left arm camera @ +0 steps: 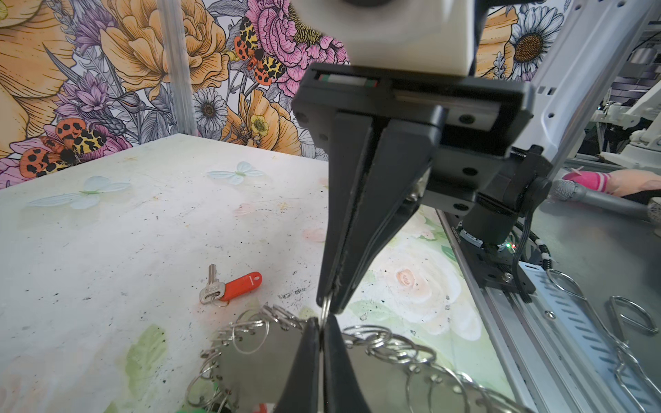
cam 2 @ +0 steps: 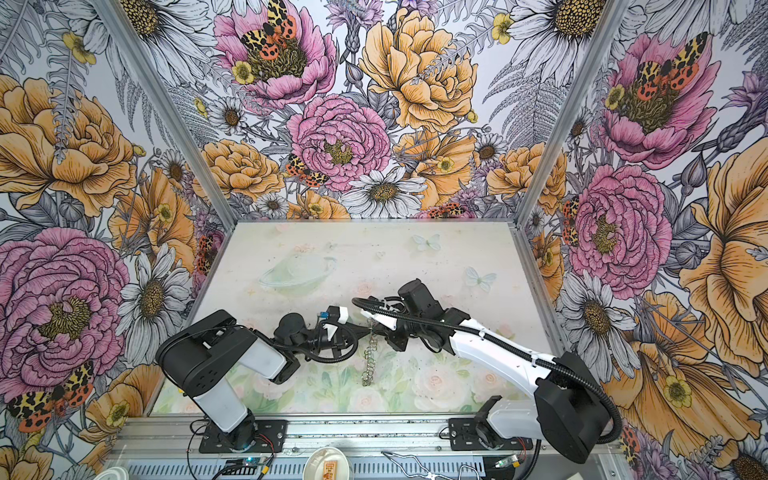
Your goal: Put the keys on the keyring
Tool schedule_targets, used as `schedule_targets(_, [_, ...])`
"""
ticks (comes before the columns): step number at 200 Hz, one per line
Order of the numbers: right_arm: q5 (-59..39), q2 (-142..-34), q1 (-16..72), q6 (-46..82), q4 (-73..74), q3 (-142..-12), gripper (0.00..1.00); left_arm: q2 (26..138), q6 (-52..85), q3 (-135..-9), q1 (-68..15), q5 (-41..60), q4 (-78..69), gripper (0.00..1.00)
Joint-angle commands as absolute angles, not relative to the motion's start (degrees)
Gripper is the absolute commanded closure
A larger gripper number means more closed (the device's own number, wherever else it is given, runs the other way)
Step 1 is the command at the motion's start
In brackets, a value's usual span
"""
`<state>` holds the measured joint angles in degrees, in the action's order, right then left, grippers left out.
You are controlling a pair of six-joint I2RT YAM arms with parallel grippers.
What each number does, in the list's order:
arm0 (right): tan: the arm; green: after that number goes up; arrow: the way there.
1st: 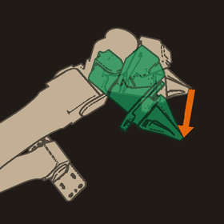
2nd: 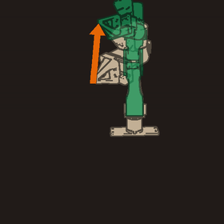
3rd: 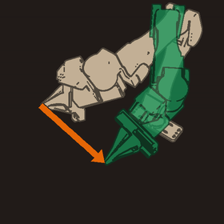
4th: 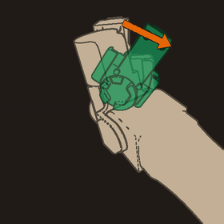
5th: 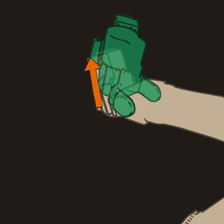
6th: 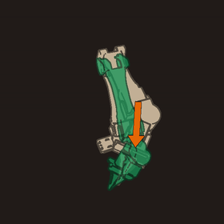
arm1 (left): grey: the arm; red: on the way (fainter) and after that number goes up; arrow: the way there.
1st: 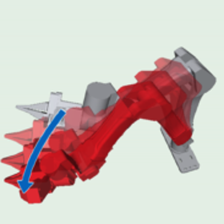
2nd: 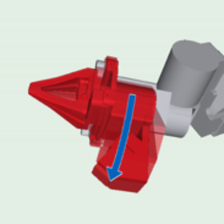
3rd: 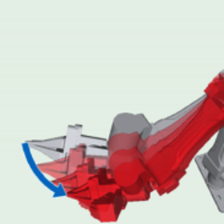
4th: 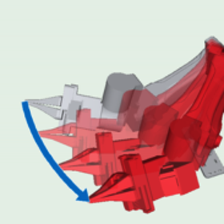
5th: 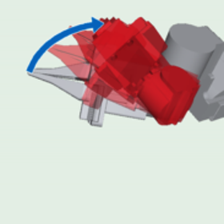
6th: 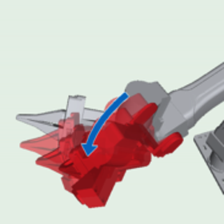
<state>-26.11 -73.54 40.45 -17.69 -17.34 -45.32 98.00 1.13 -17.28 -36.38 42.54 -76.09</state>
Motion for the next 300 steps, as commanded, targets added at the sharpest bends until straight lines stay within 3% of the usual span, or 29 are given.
schedule_targets(1, [-27.1, -73.8, 40.9, -18.3, -15.6, -47.7, 1.0, 98.7, 0.6, -18.2, -36.7, 43.2, -76.5, 0.97])
schedule_targets(85, [-28.5, -73.8, 40.8, -17.7, -15.2, -47.6, 1.0, 98.9, 0.4, -18.4, -36.5, 42.2, -76.5, 1.0])
schedule_targets(124, [-28.9, -68.7, 37.6, -13.9, -11.6, -44.7, 0.8, 98.7, 0.4, -18.2, -35.7, 42.5, -76.5, 1.0])
schedule_targets(175, [-13.8, -63.9, 32.1, 4.2, -6.9, -40.7, 0.77, 97.7, 0.1, -17.5, -34.6, 42.9, -75.7, 1.0])
schedule_targets(200, [-5.5, -67.0, 28.6, 14.7, -9.1, -40.4, 0.78, 97.2, 0.0, -17.3, -34.7, 42.7, -75.5, 1.0])
schedule_targets(232, [-3.8, -74.7, 27.2, 18.3, -11.8, -42.2, 0.8, 96.4, -0.4, -17.2, -34.7, 42.2, -74.9, 1.0])
schedule_targets(300, [2.6, -88.9, 30.3, 29.8, -16.1, -50.6, 0.73, 96.2, -0.9, -16.6, -34.8, 42.0, -75.6, 1.0])
